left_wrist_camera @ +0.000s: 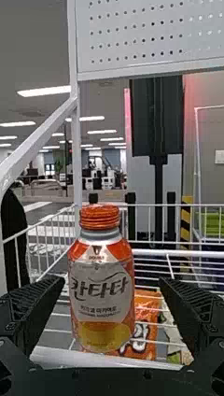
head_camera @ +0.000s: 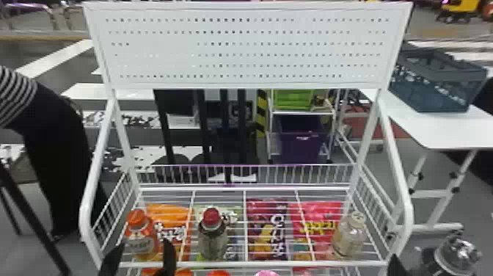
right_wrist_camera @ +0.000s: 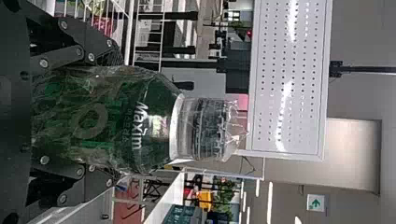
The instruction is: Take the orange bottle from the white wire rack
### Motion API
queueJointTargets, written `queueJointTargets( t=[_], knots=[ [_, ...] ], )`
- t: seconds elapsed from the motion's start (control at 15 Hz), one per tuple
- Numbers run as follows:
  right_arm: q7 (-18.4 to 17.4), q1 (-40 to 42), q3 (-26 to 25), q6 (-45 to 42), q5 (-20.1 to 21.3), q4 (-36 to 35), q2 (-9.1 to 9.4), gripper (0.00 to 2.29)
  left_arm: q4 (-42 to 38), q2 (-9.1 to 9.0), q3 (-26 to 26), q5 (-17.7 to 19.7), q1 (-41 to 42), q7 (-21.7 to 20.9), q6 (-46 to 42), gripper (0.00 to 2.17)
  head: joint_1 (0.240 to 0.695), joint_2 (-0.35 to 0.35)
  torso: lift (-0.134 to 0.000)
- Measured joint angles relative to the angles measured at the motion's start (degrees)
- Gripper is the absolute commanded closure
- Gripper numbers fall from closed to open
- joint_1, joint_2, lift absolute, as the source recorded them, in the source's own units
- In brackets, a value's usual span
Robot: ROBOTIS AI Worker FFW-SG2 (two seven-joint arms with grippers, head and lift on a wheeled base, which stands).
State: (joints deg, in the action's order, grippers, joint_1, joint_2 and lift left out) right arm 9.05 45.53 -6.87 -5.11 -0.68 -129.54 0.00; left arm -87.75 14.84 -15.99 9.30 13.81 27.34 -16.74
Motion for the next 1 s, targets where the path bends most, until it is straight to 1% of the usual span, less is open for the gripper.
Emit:
queueJointTargets(
  t=[0.2, 0.4, 0.53, 0.6, 0.67, 0.8, 0.87, 1.0],
  knots=[
    [0.0, 0.4, -0.4, 0.0, -0.1, -0.5, 0.00, 0.83, 2.8, -0.07, 0.0, 0.1, -2.1, 0.5, -0.1, 0.14, 0.499, 0.000, 0.000],
    [0.0, 0.8, -0.8, 0.0, -0.1, -0.8, 0.00, 0.83, 6.4, -0.11, 0.1, 0.3, -4.7, -0.2, -0.5, 0.14, 0.499, 0.000, 0.000],
    [0.0, 0.9, -1.0, 0.0, -0.1, -1.0, 0.00, 0.83, 9.4, -0.37, 0.0, 0.5, -6.9, -0.9, -2.4, 0.14, 0.499, 0.000, 0.000],
    [0.0, 1.0, -1.1, 0.0, -0.1, -1.1, 0.00, 0.83, 10.1, -0.48, 0.0, 0.7, -7.6, -1.1, -2.9, 0.20, 0.499, 0.000, 0.000],
    [0.0, 1.0, -1.1, 0.0, -0.1, -1.1, 0.00, 0.83, 10.6, -0.55, 0.0, 0.8, -8.3, -1.2, -3.2, 0.44, 0.499, 0.000, 0.000],
    [0.0, 1.1, -1.3, 0.0, -0.1, -1.2, 0.00, 0.83, 10.9, -0.61, 0.0, 1.1, -8.8, -1.4, -3.2, 1.40, 0.499, 0.000, 0.000],
    [0.0, 1.1, -1.4, 0.0, -0.1, -1.2, 0.00, 0.83, 10.9, -0.61, 0.0, 1.4, -8.9, -1.3, -3.2, 1.69, 0.499, 0.000, 0.000],
    [0.0, 1.0, -1.4, 0.0, -0.1, -1.2, 0.00, 0.83, 10.2, -0.61, 0.0, 1.9, -8.6, -0.7, -3.1, 1.73, 0.499, 0.000, 0.000]
  ],
)
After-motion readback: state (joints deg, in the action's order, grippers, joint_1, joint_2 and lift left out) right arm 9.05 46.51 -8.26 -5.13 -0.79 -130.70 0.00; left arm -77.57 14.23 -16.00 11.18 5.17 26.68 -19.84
